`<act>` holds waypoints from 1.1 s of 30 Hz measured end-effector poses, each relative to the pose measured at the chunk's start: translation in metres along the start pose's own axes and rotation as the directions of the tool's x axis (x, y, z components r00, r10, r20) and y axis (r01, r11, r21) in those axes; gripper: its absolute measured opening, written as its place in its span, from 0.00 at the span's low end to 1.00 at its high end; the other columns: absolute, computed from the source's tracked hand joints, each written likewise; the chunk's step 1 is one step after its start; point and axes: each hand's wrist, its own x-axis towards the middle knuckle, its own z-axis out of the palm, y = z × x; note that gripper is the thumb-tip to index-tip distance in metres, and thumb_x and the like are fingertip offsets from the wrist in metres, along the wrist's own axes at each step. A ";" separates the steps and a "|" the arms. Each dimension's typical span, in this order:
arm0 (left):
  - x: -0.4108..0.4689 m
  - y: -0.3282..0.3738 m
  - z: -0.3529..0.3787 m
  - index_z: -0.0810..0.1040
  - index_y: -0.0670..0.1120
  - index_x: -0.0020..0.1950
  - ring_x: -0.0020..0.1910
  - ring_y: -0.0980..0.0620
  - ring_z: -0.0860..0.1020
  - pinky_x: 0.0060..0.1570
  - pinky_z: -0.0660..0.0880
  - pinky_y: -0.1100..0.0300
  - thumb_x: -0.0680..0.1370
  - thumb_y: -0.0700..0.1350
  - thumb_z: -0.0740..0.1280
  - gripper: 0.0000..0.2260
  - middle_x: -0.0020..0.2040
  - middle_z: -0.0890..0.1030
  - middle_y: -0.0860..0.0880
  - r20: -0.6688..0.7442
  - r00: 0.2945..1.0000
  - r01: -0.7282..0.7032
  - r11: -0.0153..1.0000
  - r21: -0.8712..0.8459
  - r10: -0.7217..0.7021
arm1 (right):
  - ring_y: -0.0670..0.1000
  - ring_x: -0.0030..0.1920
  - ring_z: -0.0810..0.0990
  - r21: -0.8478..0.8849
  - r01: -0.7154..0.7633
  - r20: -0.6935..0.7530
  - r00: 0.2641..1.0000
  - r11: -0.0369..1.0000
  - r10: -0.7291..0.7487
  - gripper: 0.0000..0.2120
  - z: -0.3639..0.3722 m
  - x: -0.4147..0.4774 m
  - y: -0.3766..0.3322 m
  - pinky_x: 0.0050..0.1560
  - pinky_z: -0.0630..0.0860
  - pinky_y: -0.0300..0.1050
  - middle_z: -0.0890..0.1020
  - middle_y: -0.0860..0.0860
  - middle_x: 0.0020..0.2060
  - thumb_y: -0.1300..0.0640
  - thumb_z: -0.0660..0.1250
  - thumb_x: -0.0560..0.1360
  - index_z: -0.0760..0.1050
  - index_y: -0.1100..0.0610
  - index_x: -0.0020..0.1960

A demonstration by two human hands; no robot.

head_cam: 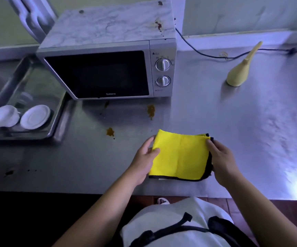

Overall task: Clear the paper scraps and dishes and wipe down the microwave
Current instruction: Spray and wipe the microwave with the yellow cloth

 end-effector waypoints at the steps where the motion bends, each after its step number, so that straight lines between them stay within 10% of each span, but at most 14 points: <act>1: 0.000 0.001 -0.005 0.69 0.51 0.73 0.52 0.48 0.82 0.53 0.78 0.54 0.81 0.35 0.63 0.22 0.56 0.83 0.47 0.007 0.999 0.035 0.999 0.010 -0.035 | 0.52 0.45 0.81 -0.014 -0.023 0.016 1.000 1.000 0.023 0.08 0.001 0.003 0.002 0.42 0.77 0.48 0.83 0.48 0.45 0.51 0.65 0.81 0.81 0.49 0.48; 7: -0.006 -0.013 -0.033 0.70 0.53 0.70 0.43 0.48 0.80 0.32 0.81 0.53 0.80 0.32 0.61 0.22 0.56 0.78 0.42 -0.233 0.970 0.097 0.989 0.111 -0.069 | 0.59 0.58 0.77 -0.509 0.141 -0.127 0.963 0.849 -0.236 0.16 0.009 0.021 0.024 0.59 0.74 0.52 0.75 0.59 0.63 0.54 0.68 0.79 0.75 0.57 0.65; 13: -0.025 -0.038 -0.099 0.80 0.55 0.49 0.46 0.49 0.81 0.40 0.81 0.58 0.80 0.34 0.63 0.16 0.48 0.82 0.48 -0.389 0.921 0.080 0.967 0.241 0.021 | 0.62 0.74 0.68 -0.749 0.604 0.462 0.770 0.271 -0.439 0.29 0.058 -0.011 0.078 0.71 0.65 0.61 0.73 0.60 0.71 0.48 0.73 0.75 0.73 0.61 0.71; 19: -0.036 -0.050 -0.169 0.79 0.55 0.51 0.52 0.52 0.81 0.48 0.74 0.62 0.78 0.37 0.63 0.13 0.49 0.82 0.57 -0.502 0.857 0.148 0.876 0.459 0.118 | 0.52 0.81 0.38 -0.915 0.398 0.354 0.870 0.064 -0.343 0.45 0.107 -0.014 0.119 0.78 0.38 0.61 0.46 0.50 0.81 0.26 0.44 0.76 0.45 0.55 0.82; 24: -0.033 -0.049 -0.211 0.77 0.43 0.66 0.64 0.44 0.76 0.64 0.72 0.52 0.77 0.39 0.68 0.17 0.64 0.79 0.44 -0.482 0.851 0.175 0.753 0.635 0.209 | 0.48 0.78 0.30 -0.968 0.210 0.166 0.945 0.134 -0.283 0.51 0.129 -0.004 0.115 0.70 0.22 0.59 0.34 0.45 0.79 0.20 0.41 0.70 0.31 0.51 0.79; 33: 0.005 -0.043 -0.264 0.59 0.46 0.79 0.79 0.39 0.52 0.77 0.50 0.44 0.79 0.52 0.65 0.31 0.80 0.56 0.40 -0.341 0.904 0.223 0.393 0.892 0.260 | 0.51 0.81 0.45 -0.847 -0.041 -0.230 0.927 0.530 -0.296 0.27 0.172 0.008 0.099 0.77 0.37 0.62 0.52 0.48 0.81 0.51 0.54 0.83 0.56 0.52 0.81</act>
